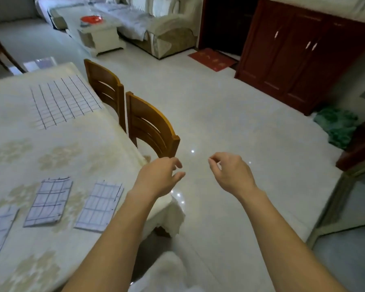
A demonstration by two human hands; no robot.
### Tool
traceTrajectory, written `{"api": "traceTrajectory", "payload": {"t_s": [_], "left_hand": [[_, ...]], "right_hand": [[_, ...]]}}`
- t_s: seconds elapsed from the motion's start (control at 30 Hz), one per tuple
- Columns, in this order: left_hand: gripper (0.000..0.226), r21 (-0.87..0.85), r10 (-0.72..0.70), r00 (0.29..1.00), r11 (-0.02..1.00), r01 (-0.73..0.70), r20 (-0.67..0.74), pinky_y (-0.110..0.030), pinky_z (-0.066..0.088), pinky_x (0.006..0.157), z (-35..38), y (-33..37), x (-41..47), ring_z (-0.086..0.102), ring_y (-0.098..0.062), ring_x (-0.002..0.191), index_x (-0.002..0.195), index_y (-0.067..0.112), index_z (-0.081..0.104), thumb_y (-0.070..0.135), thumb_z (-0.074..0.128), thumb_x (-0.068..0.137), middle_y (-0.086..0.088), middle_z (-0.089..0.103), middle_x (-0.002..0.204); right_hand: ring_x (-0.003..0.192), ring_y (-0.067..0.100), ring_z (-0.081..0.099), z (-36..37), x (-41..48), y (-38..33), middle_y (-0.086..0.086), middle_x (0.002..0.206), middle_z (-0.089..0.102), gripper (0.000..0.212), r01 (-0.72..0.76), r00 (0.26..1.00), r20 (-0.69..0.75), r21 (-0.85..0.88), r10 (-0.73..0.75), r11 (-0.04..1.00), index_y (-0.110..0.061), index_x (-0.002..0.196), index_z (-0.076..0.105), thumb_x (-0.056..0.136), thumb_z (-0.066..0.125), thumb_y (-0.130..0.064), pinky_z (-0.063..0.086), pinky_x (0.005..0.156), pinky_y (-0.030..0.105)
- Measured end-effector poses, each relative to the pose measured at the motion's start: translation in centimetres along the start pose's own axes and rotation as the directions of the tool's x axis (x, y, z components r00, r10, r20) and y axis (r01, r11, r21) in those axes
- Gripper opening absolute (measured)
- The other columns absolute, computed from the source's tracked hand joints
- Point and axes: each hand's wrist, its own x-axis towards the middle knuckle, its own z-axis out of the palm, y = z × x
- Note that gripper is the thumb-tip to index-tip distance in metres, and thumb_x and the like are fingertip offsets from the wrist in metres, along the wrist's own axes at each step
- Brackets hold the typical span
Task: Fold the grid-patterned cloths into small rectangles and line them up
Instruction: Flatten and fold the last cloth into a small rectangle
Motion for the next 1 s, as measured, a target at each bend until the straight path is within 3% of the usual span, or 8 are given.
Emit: {"api": "traceTrajectory", "payload": {"t_s": [0.13,0.23,0.33,0.4,0.5,0.57,0.7,1.0], "left_hand": [[0.035,0.047,-0.027,0.999,0.998,0.029,-0.035,-0.036,0.056,0.094,-1.1,-0.1,4.9,0.067,-0.009,0.103,0.127,0.031,0.060,0.050,0.058,0.097,0.010,0.068,0.120],[0.031,-0.004,-0.021,0.995,1.000,0.021,-0.094,-0.039,0.057,0.088,-0.9,0.6,10.7,0.065,-0.010,0.102,0.122,0.032,0.063,0.050,0.055,0.098,0.013,0.069,0.112],[0.033,-0.054,0.018,0.993,0.998,-0.024,-0.113,-0.039,0.054,0.088,-0.7,3.8,18.6,0.062,-0.014,0.108,0.125,0.030,0.062,0.049,0.052,0.100,0.011,0.067,0.118],[0.036,-0.073,0.044,0.996,0.996,-0.049,-0.073,-0.038,0.053,0.090,-1.3,6.1,23.4,0.061,-0.015,0.111,0.129,0.030,0.059,0.050,0.051,0.100,0.009,0.065,0.124],[0.043,-0.035,0.020,0.995,0.999,-0.017,0.099,-0.039,0.050,0.095,-2.5,7.0,30.0,0.058,-0.018,0.119,0.135,0.032,0.054,0.054,0.052,0.098,0.006,0.061,0.132],[0.046,0.012,-0.016,0.991,1.000,0.015,0.135,-0.038,0.049,0.095,-3.7,6.3,33.4,0.056,-0.019,0.122,0.137,0.031,0.053,0.055,0.052,0.098,0.004,0.059,0.136],[0.042,0.041,-0.062,0.996,0.997,0.059,0.070,-0.039,0.052,0.092,-5.8,4.0,37.9,0.059,-0.019,0.116,0.131,0.029,0.058,0.056,0.049,0.099,0.005,0.062,0.130],[0.037,0.007,-0.277,0.961,0.961,0.277,-0.001,-0.038,0.055,0.091,-9.2,-0.4,49.3,0.062,-0.014,0.106,0.125,0.029,0.062,0.053,0.051,0.100,0.010,0.065,0.124]], "right_hand": [[0.097,0.022,0.063,-0.1,6.4,2.2,-0.004,0.106,0.069,0.023,0.103,0.989,0.111,-0.021,-0.100,0.994,-0.026,0.109,0.069,0.100,0.050,-0.035,0.051,0.080,0.034],[0.097,0.021,0.063,-0.2,11.6,4.5,-0.005,0.105,0.069,0.022,0.122,0.987,0.107,-0.026,-0.119,0.992,-0.029,0.107,0.069,0.098,0.051,-0.038,0.052,0.082,0.037],[0.097,0.021,0.063,-2.0,17.1,7.7,-0.004,0.105,0.070,0.023,0.108,0.992,0.075,-0.104,-0.100,0.989,-0.026,0.108,0.070,0.098,0.052,-0.037,0.052,0.082,0.036],[0.098,0.020,0.064,-3.9,21.1,9.7,-0.005,0.107,0.070,0.024,0.094,0.992,0.097,-0.179,-0.077,0.979,-0.025,0.109,0.070,0.098,0.052,-0.036,0.052,0.083,0.035],[0.099,0.018,0.064,-6.0,27.3,12.3,-0.006,0.109,0.070,0.024,0.090,0.990,0.127,-0.228,-0.062,0.969,-0.026,0.110,0.069,0.099,0.052,-0.036,0.051,0.083,0.034],[0.100,0.020,0.064,-6.2,30.8,13.3,-0.005,0.109,0.070,0.023,0.086,0.991,0.121,-0.199,-0.062,0.976,-0.024,0.110,0.070,0.099,0.052,-0.035,0.051,0.083,0.034],[0.102,0.021,0.063,-3.7,36.0,13.4,-0.003,0.110,0.069,0.023,0.084,0.990,0.125,-0.097,-0.072,0.992,-0.024,0.112,0.069,0.099,0.053,-0.034,0.051,0.086,0.036],[0.097,0.017,0.064,1.2,54.3,12.0,-0.007,0.106,0.069,0.021,0.242,0.946,0.204,0.074,-0.252,0.968,-0.025,0.107,0.070,0.099,0.052,-0.033,0.051,0.078,0.031]]}}
